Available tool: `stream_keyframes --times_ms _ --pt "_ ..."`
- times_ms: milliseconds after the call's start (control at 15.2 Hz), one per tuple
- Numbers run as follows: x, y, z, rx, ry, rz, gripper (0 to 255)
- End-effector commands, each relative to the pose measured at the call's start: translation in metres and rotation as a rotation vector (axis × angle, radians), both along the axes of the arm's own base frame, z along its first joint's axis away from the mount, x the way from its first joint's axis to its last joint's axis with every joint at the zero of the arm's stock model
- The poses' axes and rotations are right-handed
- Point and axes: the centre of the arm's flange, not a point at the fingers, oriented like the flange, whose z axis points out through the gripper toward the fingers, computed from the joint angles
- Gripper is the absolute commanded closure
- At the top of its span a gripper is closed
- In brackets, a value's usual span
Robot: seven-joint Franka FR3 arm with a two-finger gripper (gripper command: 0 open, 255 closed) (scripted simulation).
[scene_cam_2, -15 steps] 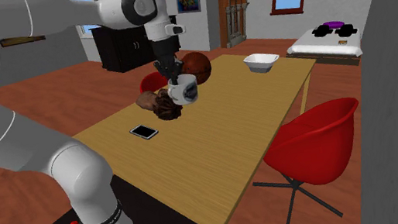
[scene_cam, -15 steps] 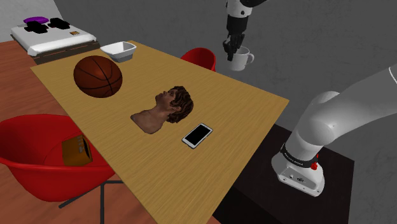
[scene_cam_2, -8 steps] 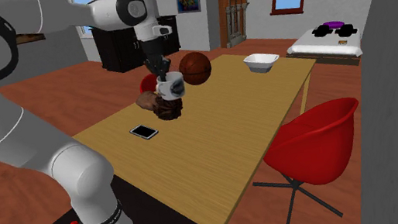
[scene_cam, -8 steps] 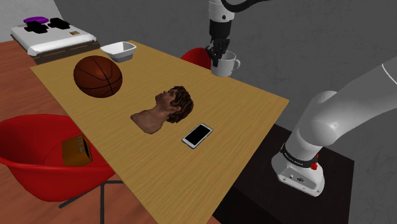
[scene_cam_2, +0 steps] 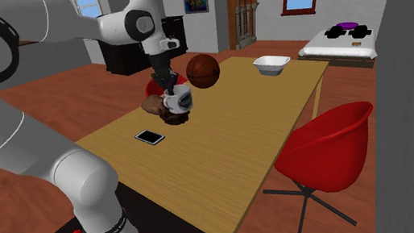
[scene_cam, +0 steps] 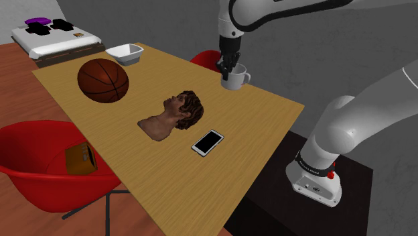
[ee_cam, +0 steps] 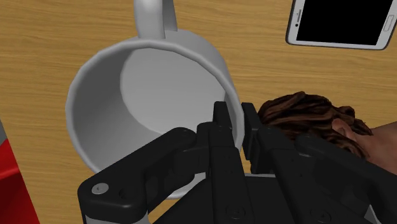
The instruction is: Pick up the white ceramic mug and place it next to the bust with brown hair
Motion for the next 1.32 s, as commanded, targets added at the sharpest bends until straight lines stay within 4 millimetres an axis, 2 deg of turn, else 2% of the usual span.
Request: stream_keyframes --times_ms 0,1254 --pt "0.001 -0.001 -0.01 0.0 -0.001 0.0 255" --pt "0.001 -0.001 -0.111 0.0 -0.001 0.0 255"
